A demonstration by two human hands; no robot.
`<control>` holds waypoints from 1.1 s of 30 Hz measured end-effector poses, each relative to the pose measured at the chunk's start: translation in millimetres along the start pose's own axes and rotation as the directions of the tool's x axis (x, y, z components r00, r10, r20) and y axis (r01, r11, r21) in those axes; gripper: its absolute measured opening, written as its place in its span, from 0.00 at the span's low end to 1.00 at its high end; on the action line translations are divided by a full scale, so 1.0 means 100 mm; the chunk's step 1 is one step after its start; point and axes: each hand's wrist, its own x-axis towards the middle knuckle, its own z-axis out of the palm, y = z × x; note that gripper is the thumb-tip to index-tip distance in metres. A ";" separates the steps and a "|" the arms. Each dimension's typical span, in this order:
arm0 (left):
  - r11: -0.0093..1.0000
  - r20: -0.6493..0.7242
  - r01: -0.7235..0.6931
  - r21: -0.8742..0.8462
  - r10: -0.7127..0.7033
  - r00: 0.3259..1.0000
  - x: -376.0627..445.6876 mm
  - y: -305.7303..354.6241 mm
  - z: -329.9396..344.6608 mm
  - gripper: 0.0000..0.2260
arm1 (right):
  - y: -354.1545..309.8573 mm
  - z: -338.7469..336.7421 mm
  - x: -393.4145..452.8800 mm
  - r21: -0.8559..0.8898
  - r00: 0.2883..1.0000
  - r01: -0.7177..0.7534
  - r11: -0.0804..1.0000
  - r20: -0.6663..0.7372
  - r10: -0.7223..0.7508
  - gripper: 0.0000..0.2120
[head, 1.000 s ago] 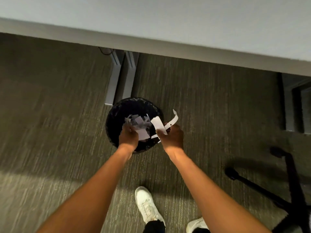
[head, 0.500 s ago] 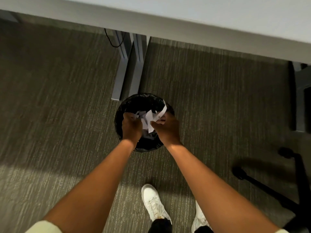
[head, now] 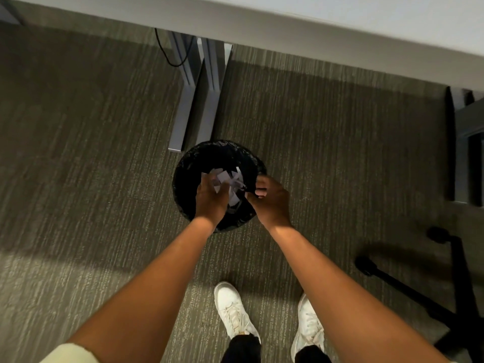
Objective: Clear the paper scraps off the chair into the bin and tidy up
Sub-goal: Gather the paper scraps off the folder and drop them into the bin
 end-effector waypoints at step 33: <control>0.956 0.046 0.012 0.294 -0.027 0.999 -0.10 -2.54 1.72 0.19 | 2.95 0.15 0.99 -0.330 0.991 0.006 0.944 0.127 0.038 0.25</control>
